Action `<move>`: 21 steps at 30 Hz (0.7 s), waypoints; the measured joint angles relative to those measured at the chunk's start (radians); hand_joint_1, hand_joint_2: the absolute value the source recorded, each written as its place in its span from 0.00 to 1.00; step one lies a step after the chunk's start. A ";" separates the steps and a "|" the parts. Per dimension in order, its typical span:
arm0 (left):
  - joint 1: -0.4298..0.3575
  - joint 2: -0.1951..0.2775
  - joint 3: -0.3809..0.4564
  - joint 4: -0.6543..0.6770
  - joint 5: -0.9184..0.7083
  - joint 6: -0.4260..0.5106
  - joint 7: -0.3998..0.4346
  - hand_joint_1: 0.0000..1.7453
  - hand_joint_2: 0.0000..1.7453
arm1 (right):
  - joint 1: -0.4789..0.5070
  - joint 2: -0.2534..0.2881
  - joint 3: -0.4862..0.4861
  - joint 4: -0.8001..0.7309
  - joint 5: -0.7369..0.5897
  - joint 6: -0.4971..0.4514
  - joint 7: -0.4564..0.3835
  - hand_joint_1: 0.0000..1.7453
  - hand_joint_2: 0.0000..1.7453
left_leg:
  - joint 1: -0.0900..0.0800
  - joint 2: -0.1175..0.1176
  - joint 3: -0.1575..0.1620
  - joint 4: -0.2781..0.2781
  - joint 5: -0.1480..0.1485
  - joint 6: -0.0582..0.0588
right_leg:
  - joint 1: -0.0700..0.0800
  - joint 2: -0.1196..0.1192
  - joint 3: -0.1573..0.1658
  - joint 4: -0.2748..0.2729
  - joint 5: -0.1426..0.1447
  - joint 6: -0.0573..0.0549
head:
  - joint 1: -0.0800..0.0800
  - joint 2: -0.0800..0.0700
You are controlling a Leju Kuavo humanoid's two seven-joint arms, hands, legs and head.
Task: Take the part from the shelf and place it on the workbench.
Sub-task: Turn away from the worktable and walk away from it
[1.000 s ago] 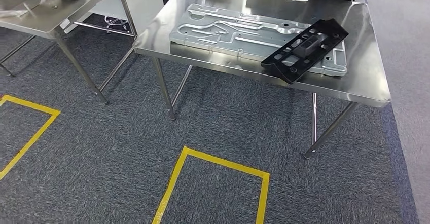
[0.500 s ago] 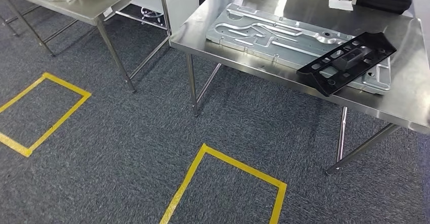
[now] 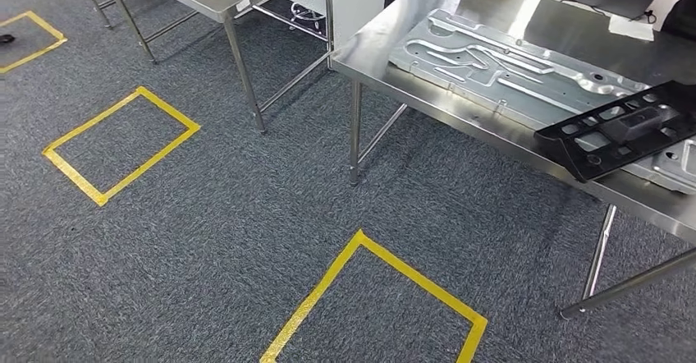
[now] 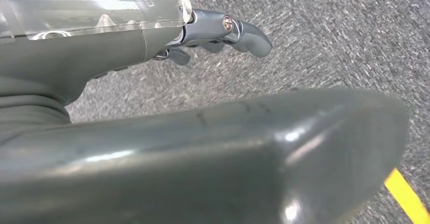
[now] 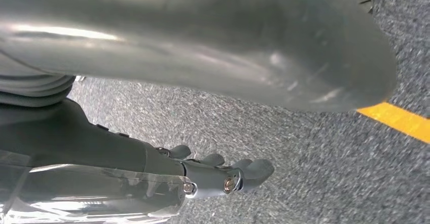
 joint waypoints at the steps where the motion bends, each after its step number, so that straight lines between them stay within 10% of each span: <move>1: 0.001 0.001 -0.002 0.000 -0.004 -0.003 0.004 0.00 0.00 | -0.002 0.000 -0.003 0.000 0.000 -0.002 0.000 0.00 0.00 | -0.003 -0.004 -0.003 0.002 -0.001 0.006 | 0.000 -0.006 0.002 -0.001 -0.001 0.006 | 0.001 0.000; 5: 0.008 0.009 -0.009 0.000 -0.005 -0.017 0.019 0.00 0.00 | -0.009 0.003 -0.009 0.000 0.004 -0.017 -0.006 0.00 0.00 | 0.001 -0.040 -0.002 -0.013 0.016 0.032 | -0.008 0.030 -0.005 0.034 -0.035 0.029 | 0.002 0.000; 9: 0.008 0.026 -0.009 0.000 0.013 -0.038 0.028 0.00 0.00 | -0.010 0.011 -0.011 0.001 0.019 -0.035 -0.012 0.00 0.00 | -0.003 -0.081 -0.012 -0.014 0.026 0.044 | -0.009 0.092 -0.119 0.272 -0.153 0.033 | 0.002 0.000; 11: 0.010 0.036 -0.007 0.000 0.026 -0.043 0.034 0.00 0.00 | -0.014 0.015 -0.011 0.002 0.027 -0.044 -0.013 0.00 0.00 | -0.004 -0.108 -0.014 -0.012 0.027 0.043 | -0.010 0.095 -0.117 0.260 -0.117 0.029 | 0.002 0.000; 14: 0.009 0.046 0.000 0.000 0.034 -0.041 0.049 0.00 0.00 | -0.022 0.020 -0.011 0.003 0.034 -0.057 -0.019 0.00 0.00 | -0.006 -0.145 -0.015 -0.006 0.028 0.035 | -0.011 0.145 -0.032 0.069 -0.018 0.017 | 0.002 0.000; 18: 0.012 0.058 0.003 0.000 0.024 -0.036 0.064 0.00 0.00 | -0.037 0.027 -0.011 0.005 0.030 -0.070 -0.025 0.00 0.00 | -0.004 -0.183 -0.028 -0.007 0.034 0.007 | -0.008 0.151 -0.007 0.006 -0.004 -0.003 | 0.001 0.000; 21: 0.015 0.064 0.003 0.000 0.014 -0.038 0.064 0.00 0.00 | -0.043 0.032 -0.012 0.005 0.022 -0.077 -0.024 0.00 0.00 | -0.003 -0.129 -0.063 0.063 -0.012 -0.006 | -0.010 0.111 -0.001 -0.008 0.004 -0.026 | -0.003 0.000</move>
